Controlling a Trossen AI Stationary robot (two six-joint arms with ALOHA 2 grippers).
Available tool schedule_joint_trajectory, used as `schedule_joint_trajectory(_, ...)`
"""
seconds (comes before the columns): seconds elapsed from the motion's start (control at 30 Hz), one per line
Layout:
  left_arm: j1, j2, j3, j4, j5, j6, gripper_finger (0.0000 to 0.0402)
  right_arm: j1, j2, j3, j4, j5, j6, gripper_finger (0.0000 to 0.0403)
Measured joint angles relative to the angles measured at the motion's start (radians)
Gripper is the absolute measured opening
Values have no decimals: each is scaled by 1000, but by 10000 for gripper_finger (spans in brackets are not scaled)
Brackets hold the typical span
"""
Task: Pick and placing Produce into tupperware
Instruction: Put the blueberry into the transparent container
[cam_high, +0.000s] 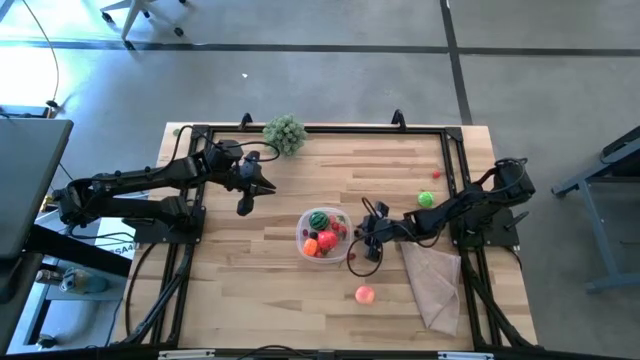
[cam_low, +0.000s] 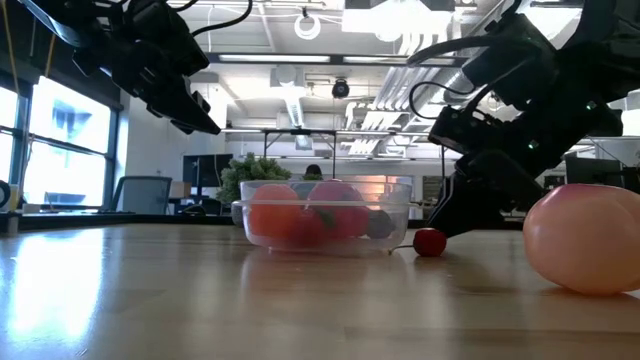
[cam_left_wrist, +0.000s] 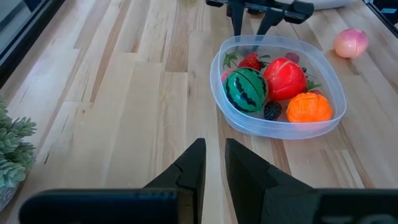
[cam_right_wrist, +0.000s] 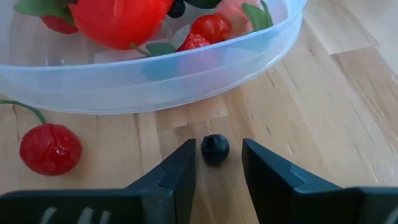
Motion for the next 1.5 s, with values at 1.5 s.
schedule_joint_trajectory(1.5,0,0,0,0,0,0,51,15,-226,-1,-142,74,-33,32)
